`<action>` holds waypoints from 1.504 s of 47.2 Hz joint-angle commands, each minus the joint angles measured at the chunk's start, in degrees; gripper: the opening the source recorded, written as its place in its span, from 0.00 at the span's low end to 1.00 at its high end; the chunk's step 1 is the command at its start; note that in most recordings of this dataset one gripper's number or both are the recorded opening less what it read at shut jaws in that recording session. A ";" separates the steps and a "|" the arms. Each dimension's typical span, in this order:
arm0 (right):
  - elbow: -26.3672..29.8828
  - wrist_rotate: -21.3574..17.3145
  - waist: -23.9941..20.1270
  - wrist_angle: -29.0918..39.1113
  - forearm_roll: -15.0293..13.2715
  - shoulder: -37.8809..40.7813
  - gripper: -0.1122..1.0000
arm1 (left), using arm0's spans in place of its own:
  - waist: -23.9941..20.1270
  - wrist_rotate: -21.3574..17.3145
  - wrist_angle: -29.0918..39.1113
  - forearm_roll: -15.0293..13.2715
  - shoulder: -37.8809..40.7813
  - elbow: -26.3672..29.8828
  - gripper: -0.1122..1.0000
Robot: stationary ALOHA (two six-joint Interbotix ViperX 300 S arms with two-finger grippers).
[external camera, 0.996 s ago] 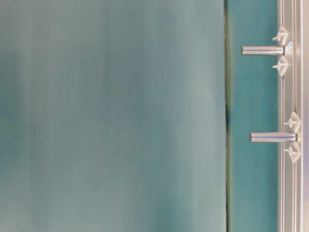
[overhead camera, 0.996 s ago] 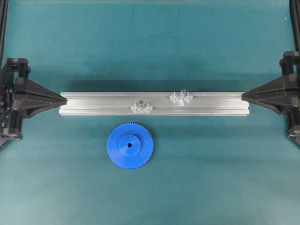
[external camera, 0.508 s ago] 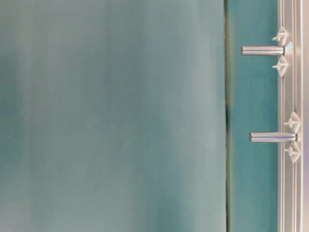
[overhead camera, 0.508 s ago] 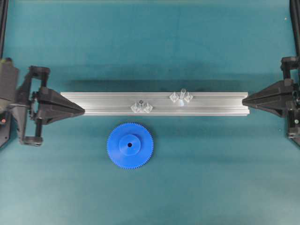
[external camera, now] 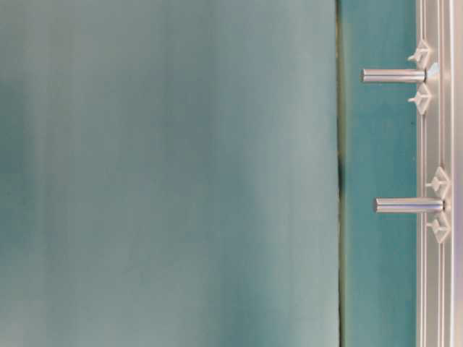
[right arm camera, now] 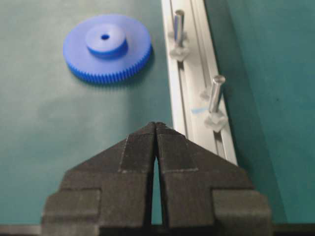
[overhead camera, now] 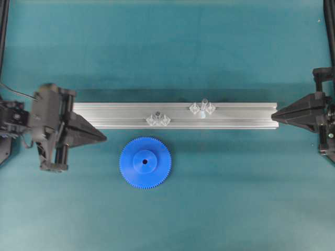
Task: Find the location of the shaft and insert the large gear.
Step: 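Move the left gripper over the large blue gear's hub, then lower the open left gripper around the blue gear's hub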
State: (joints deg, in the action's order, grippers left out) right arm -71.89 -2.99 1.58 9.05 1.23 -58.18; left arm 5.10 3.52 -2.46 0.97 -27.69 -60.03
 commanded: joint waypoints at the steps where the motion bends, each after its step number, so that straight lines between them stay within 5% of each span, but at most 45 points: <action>1: 0.44 -0.53 0.35 0.26 0.18 0.35 0.11 | 1.14 0.09 2.46 0.18 1.85 3.08 0.11; 49: -1.32 -2.64 0.53 0.44 0.26 0.09 0.11 | 3.08 0.35 15.47 0.18 23.38 21.97 0.11; 71: -1.32 -2.64 0.53 0.62 0.26 0.09 0.11 | 3.16 0.26 32.34 0.18 30.15 32.61 0.11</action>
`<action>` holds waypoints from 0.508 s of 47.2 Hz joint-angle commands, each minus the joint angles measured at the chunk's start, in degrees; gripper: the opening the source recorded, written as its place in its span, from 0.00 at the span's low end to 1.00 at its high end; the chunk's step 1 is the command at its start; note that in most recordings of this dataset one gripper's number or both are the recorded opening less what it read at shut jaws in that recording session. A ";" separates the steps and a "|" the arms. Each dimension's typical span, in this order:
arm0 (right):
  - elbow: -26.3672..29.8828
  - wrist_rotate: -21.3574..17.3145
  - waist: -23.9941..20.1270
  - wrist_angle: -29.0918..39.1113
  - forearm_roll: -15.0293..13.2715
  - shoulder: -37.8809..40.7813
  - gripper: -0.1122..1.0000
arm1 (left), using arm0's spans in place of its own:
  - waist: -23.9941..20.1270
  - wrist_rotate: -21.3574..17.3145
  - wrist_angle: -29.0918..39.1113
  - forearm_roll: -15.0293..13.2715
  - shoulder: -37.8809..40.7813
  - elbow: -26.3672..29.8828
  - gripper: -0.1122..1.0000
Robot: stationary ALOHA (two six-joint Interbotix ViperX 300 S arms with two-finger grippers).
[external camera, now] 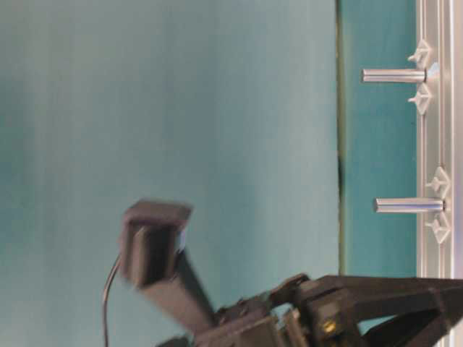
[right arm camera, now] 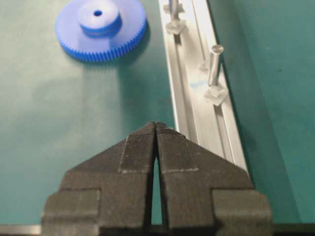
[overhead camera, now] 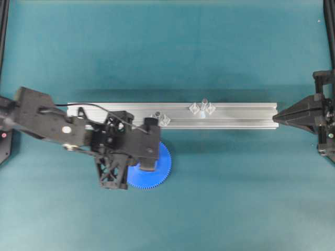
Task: Find the location of the shaft and insert the large gear.
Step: 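Lower the open left gripper around the blue gear's hub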
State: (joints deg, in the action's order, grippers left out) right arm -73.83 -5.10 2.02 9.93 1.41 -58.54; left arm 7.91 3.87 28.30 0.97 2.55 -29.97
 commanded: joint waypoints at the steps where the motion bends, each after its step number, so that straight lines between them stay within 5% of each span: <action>1: 0.62 -0.53 0.09 -0.26 0.09 0.44 0.11 | 0.35 -0.09 2.02 0.18 0.18 2.81 0.11; 24: 0.09 -0.62 0.09 -0.35 0.09 0.35 0.11 | 0.35 -0.70 8.88 0.18 5.19 8.96 0.11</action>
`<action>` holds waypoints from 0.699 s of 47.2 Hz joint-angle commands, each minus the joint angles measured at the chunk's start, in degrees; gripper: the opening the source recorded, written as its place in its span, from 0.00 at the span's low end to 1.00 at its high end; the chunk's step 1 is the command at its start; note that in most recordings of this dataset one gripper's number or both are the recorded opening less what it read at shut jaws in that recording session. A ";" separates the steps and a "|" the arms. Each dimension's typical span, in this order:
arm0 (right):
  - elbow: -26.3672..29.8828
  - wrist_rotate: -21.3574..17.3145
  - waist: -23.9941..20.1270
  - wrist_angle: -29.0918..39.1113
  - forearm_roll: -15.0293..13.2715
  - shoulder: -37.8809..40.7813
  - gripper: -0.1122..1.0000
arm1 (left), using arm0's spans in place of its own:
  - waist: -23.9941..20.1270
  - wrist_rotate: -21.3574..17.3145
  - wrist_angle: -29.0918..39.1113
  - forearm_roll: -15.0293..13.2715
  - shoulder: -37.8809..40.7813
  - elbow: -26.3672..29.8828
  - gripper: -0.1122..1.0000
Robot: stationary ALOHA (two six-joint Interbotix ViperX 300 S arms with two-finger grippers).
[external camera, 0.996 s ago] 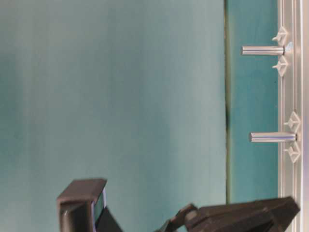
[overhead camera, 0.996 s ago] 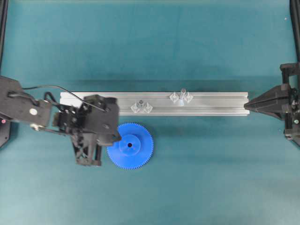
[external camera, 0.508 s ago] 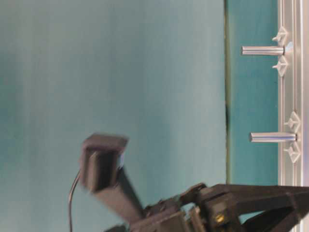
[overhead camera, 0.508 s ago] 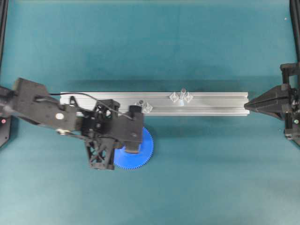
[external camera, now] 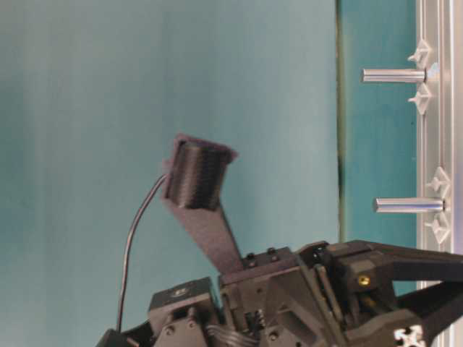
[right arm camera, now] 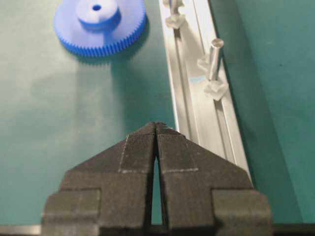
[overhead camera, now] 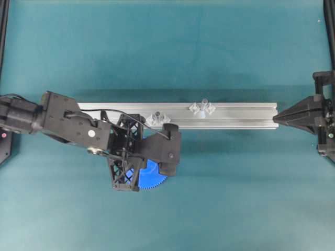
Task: Find the location of the shaft and insert the large gear.
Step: 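Lower the open left gripper around the blue gear's hub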
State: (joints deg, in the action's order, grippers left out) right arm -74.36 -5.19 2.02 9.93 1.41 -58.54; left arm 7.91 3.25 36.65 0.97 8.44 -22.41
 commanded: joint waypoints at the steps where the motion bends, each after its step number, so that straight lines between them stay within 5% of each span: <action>1: 0.70 -0.53 0.09 -0.26 0.09 0.35 0.11 | 0.35 -0.18 0.70 0.18 -0.70 1.49 0.11; 21: 0.53 -0.53 0.09 -0.26 0.09 0.18 0.11 | 0.35 -0.88 0.53 0.18 -0.44 2.11 0.11; 33: 0.44 -0.53 0.09 -0.26 0.09 0.00 0.11 | 0.35 -0.70 0.44 0.18 -0.09 2.20 0.27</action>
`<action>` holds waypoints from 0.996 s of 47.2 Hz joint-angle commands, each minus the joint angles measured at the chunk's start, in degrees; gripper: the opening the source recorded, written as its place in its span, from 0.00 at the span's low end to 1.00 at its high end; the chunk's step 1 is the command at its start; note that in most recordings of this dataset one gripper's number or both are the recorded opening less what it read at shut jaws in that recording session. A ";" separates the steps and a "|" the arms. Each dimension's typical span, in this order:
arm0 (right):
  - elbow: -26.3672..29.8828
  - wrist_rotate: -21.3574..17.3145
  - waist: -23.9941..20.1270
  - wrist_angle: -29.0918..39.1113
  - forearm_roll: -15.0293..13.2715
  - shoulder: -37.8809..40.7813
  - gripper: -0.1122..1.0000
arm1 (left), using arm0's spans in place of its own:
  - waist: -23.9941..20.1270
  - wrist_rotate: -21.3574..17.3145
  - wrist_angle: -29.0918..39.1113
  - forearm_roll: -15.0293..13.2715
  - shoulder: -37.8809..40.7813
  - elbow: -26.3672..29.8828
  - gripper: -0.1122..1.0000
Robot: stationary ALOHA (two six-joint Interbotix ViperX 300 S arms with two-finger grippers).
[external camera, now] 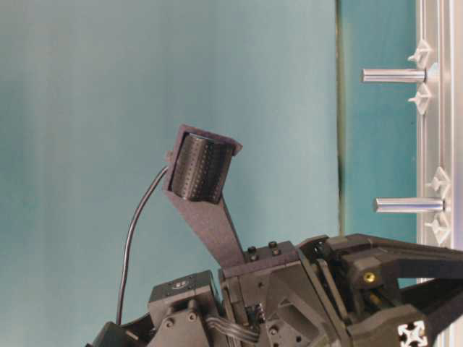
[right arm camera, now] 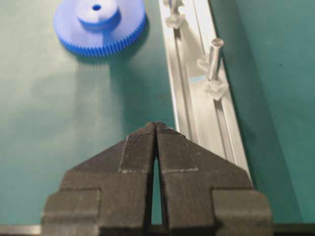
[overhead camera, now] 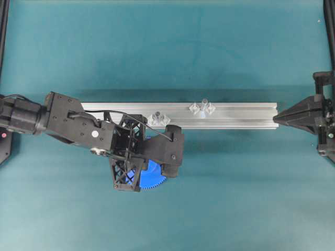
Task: Find the location of the shaft and insert the large gear.
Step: 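Lower the open left gripper around the blue gear's hub, then close the left gripper on the gear hub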
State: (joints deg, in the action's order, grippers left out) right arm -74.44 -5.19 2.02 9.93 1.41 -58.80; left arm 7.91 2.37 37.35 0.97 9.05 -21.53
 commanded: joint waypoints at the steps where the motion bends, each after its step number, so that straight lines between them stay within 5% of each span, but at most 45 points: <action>1: 0.62 -0.62 0.09 -0.26 0.09 0.26 0.11 | 0.35 0.18 -0.26 0.18 -0.70 1.41 0.30; 10: 0.53 -0.53 0.09 -0.26 0.09 -0.18 0.11 | 0.35 0.62 -0.35 0.18 -0.18 1.58 0.78; 15: 0.53 -0.53 0.09 -0.26 0.09 -0.35 0.11 | 0.35 0.35 -0.35 0.18 0.09 1.76 0.94; 47: 0.53 -0.62 0.09 -0.26 0.09 -0.35 0.11 | 0.35 0.79 0.26 0.18 1.93 2.90 0.95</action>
State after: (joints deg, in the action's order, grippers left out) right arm -74.44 -5.27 2.02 9.93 1.41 -59.41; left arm 7.91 3.16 37.53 0.97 11.78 -19.86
